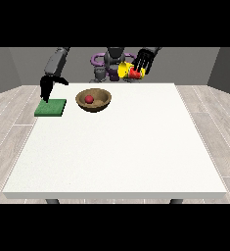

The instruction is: Pick the cup and pour the ball into the bowl, then pick the bowl and place it on the pad

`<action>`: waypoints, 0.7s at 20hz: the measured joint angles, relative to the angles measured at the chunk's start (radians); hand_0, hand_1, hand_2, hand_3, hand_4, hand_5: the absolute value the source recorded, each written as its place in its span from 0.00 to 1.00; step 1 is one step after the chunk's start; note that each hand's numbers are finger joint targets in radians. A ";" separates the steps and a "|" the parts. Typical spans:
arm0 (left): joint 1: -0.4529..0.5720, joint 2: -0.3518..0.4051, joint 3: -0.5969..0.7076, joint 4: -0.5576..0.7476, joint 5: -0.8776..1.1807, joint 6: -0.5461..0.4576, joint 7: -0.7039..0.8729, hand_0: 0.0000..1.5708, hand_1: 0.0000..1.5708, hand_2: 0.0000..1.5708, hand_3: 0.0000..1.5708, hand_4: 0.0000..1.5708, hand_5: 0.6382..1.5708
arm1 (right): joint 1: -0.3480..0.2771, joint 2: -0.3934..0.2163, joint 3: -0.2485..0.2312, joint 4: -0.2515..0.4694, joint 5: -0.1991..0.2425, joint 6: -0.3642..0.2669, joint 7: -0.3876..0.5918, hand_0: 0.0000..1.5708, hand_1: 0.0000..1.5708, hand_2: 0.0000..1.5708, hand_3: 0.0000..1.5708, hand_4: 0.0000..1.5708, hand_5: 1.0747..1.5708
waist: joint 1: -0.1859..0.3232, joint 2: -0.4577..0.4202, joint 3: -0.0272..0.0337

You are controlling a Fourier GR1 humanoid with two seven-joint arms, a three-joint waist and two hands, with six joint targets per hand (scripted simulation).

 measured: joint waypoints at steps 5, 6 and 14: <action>0.049 -0.025 0.159 -0.028 0.272 0.019 -0.138 0.50 0.50 0.45 0.06 0.55 0.96 | -0.019 0.029 -0.001 -0.028 -0.016 -0.007 0.001 0.00 0.00 0.00 0.00 0.24 1.00 | -0.007 0.084 0.0003; 0.056 -0.035 0.188 -0.031 0.328 0.017 -0.171 0.33 0.33 0.00 0.00 0.53 0.97 | -0.025 0.032 -0.001 -0.035 -0.020 -0.007 0.002 0.00 0.00 0.00 0.00 0.25 1.00 | -0.010 0.103 0.0001; 0.132 -0.083 0.331 0.028 0.656 -0.012 -0.377 0.00 0.00 0.00 0.00 0.00 0.95 | -0.047 0.131 0.070 -0.105 0.002 -0.040 0.051 0.00 0.00 0.00 0.00 0.12 0.95 | -0.087 0.146 0.0024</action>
